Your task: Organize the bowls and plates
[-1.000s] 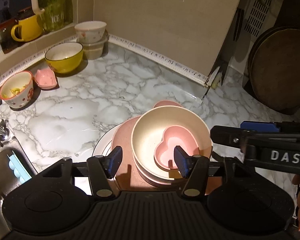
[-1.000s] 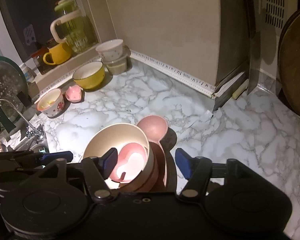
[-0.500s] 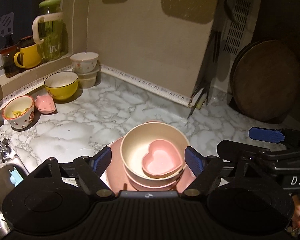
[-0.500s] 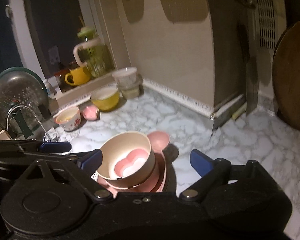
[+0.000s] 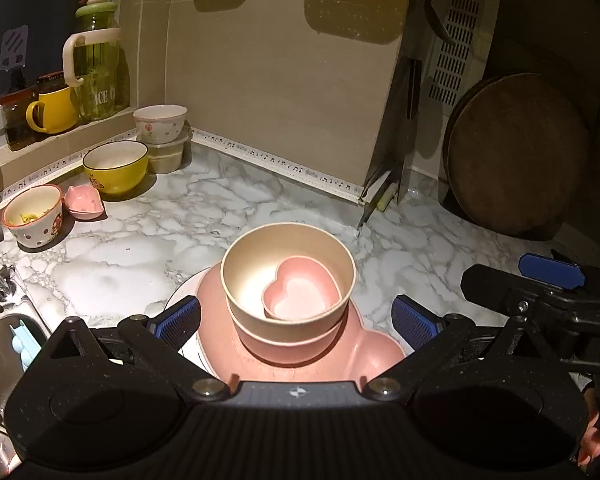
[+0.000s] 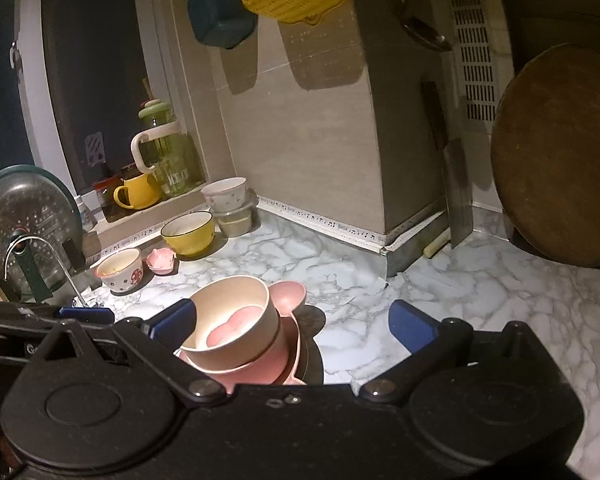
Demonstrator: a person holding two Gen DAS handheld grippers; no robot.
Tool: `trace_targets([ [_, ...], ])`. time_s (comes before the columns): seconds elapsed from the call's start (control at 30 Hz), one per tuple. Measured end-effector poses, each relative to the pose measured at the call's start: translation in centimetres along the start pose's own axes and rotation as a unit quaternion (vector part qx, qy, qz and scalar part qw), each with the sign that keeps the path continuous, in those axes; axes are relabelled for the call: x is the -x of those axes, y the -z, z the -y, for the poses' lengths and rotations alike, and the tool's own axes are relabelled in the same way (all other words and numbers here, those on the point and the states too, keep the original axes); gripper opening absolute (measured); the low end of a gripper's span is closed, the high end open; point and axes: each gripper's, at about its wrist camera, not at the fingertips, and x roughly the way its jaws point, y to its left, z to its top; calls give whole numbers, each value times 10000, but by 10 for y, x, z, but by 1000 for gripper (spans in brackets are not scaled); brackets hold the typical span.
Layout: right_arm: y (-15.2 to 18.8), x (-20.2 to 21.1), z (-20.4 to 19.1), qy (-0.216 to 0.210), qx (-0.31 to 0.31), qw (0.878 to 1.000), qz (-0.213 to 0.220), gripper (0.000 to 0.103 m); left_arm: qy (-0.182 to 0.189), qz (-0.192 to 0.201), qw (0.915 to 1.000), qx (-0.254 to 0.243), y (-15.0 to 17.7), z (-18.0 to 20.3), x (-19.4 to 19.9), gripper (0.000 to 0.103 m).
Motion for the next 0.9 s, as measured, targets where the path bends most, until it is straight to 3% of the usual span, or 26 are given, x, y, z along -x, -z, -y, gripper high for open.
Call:
trace_targets([
  [0.5, 13, 22, 0, 197, -163, 9993, 281, 103, -146, 263, 9994, 193, 6, 2, 14, 102],
  [0.9, 14, 22, 1, 148, -273, 9994, 163, 103, -93, 123, 9996, 219, 8, 5, 11, 102],
])
